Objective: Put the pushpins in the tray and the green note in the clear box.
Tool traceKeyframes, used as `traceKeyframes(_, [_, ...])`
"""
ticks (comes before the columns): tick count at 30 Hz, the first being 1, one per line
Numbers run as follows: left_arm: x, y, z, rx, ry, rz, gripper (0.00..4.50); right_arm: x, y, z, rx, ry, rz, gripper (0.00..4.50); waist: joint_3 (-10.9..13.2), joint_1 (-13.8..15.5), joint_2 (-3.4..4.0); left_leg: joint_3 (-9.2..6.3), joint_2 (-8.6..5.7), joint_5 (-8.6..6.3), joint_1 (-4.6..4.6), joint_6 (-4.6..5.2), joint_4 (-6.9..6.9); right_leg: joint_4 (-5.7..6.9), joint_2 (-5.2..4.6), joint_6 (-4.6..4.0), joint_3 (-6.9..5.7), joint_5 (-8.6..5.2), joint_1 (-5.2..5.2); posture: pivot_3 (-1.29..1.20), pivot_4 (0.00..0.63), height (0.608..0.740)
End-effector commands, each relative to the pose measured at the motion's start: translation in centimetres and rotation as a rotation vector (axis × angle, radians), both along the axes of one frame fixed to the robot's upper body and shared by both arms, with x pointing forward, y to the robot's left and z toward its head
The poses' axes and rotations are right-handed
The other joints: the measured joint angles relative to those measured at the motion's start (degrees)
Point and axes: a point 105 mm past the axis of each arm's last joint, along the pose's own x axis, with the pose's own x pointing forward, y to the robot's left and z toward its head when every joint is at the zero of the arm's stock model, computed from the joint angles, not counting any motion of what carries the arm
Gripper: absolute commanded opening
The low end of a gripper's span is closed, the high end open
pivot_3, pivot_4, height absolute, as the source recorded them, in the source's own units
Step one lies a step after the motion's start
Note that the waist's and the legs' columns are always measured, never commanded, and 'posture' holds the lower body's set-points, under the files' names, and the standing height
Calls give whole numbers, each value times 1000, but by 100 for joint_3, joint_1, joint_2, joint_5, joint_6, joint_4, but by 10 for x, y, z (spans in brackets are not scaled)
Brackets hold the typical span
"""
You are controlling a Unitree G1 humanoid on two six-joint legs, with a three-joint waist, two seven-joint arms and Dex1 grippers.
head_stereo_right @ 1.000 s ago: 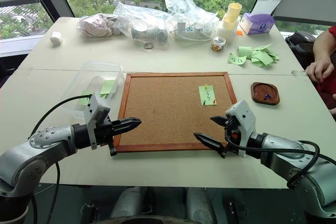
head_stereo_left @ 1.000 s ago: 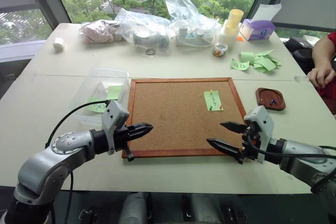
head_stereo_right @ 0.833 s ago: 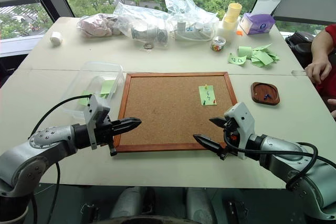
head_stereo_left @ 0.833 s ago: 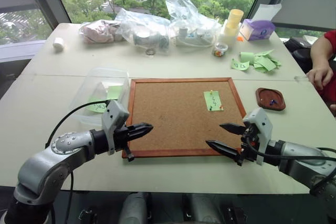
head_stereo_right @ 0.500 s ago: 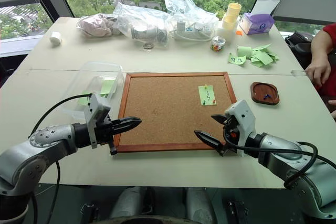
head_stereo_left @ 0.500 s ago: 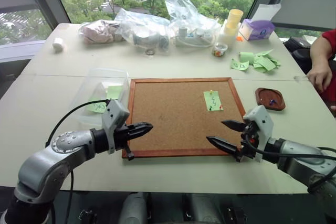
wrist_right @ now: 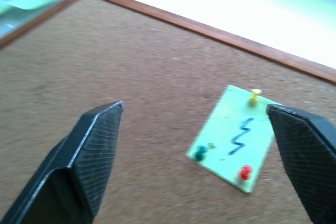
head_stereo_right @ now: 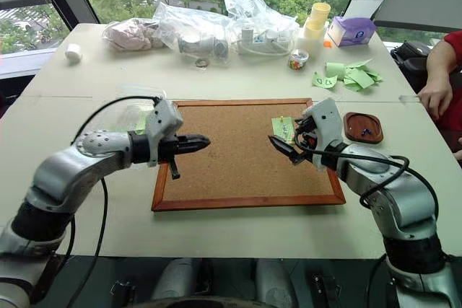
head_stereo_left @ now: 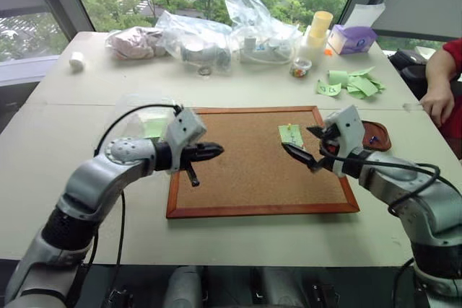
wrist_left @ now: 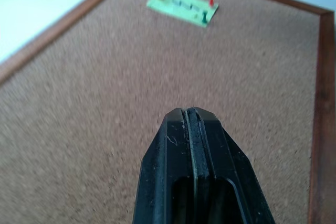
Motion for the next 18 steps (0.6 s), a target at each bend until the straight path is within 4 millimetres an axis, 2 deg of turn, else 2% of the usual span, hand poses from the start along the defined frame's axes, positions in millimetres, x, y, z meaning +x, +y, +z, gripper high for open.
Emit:
traceKeyframes(1, [7, 0, -4, 29, -13, -5, 37, 20, -1, 8, 9, -49, -33, 4500, 0, 5, 0, 1, 1, 0, 0, 0, 0, 0, -1, 0, 0, 0, 0, 0, 150, 735])
traceKeyframes(3, [12, 2, -12, 53, 9, 18, 37, 30, -3, 5, 10, -46, -58, 4500, 0, 10, 1, 4, -1, 0, 1, 0, 3, 0, -3, 1, 0, 1, 2, 0, 150, 735])
traceKeyframes(8, [9, 8, -34, 162, 48, 23, 37, 51, -1, -9, -4, -14, -83, 4500, 0, 15, 1, 5, 2, 0, -1, 1, 3, 0, -7, 1, 0, 1, 3, 0, 150, 735])
traceKeyframes(18, [3, 4, -34, 159, 51, 33, 37, 71, 1, -19, -4, 5, -91, 4500, -1, -3, 4, 6, 6, 0, 5, 0, 4, 11, -11, 2, 1, 1, 4, 0, 150, 735])
